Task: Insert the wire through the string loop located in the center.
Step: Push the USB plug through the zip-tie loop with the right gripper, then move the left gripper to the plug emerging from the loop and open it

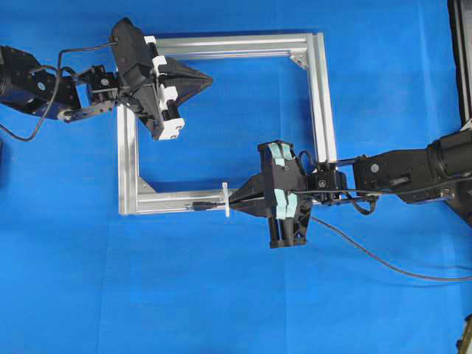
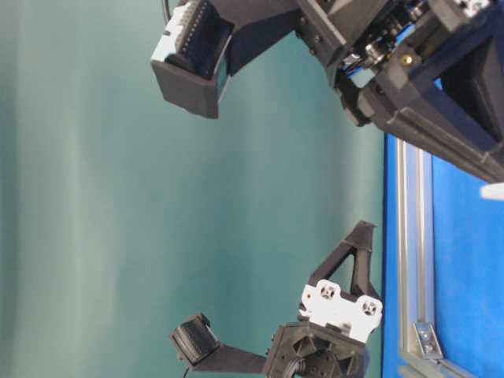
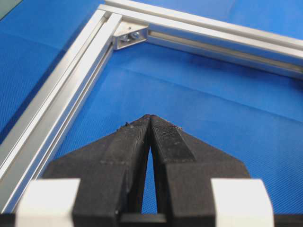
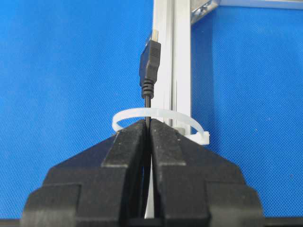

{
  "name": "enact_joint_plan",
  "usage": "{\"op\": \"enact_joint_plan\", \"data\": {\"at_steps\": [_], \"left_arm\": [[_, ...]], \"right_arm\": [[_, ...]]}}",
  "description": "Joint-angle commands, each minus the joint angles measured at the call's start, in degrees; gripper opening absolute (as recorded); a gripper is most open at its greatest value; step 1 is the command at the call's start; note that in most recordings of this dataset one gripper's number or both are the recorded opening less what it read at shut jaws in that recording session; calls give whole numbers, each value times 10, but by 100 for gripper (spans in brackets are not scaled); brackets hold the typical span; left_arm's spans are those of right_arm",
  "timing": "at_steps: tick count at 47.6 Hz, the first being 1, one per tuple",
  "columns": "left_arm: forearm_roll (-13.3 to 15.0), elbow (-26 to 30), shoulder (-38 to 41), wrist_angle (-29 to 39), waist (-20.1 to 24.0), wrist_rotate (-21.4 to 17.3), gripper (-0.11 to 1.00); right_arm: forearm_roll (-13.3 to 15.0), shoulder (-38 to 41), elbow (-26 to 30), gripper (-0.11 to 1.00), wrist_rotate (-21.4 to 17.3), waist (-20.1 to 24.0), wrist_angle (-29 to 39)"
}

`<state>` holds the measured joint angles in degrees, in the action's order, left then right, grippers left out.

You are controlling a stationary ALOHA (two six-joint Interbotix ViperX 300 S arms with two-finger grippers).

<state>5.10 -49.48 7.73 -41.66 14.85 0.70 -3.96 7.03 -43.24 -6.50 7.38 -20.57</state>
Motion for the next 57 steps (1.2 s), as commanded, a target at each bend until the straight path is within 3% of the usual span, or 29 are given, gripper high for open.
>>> {"op": "enact_joint_plan", "data": {"at_steps": [1,19,26,41,57], "left_arm": [[-2,4,-18,-3,-2,0,0],[-2,-6,-22,-3,-33,1,0],[-2,-18,-30,-3,-66,5,0],[-2,-45,-47,-5,-152,56,0],[-2,-40,-48,-6,-243,61,0]], "right_arm": [[-1,-7,9,-2,1,-1,-4],[-1,-7,6,-2,1,-1,-4],[-1,-7,6,-2,1,-1,-4],[1,-7,5,-2,1,-1,-4],[1,-7,4,-2,3,-1,-4]]}}
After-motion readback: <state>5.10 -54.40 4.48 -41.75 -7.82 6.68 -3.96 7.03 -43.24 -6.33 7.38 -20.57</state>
